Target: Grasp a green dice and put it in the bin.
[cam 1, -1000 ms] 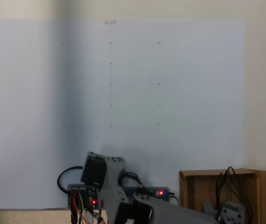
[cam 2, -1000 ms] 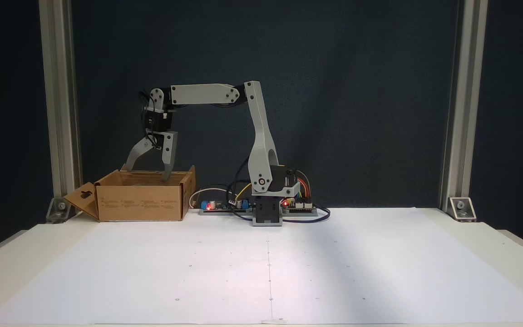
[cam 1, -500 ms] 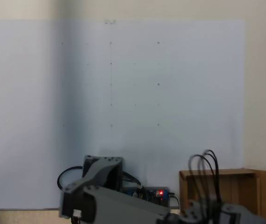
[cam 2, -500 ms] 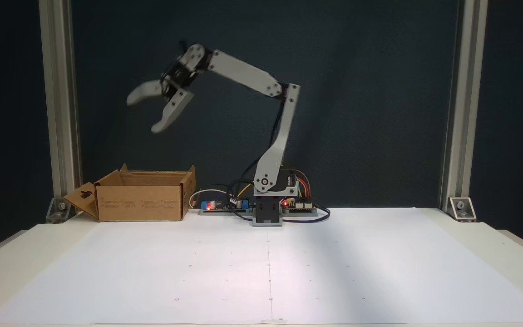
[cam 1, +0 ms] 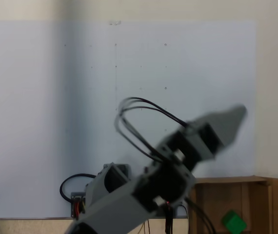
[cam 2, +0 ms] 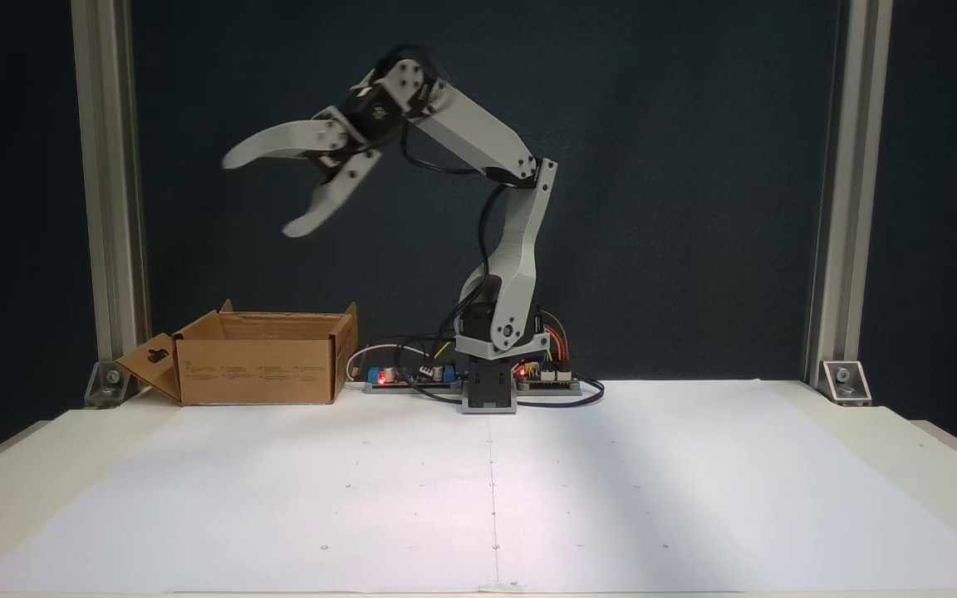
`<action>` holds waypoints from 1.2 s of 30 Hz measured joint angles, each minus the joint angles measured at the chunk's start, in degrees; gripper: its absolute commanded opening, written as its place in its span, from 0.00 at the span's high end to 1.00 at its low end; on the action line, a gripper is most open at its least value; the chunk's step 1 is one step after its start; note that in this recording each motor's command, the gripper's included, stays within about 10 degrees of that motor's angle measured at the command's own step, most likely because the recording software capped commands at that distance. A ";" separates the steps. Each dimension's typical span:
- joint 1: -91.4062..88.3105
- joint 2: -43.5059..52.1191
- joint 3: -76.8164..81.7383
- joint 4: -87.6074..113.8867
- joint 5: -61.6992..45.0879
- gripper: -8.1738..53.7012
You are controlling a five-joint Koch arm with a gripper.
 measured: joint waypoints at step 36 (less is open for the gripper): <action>-36.91 10.63 41.48 -51.77 0.00 0.16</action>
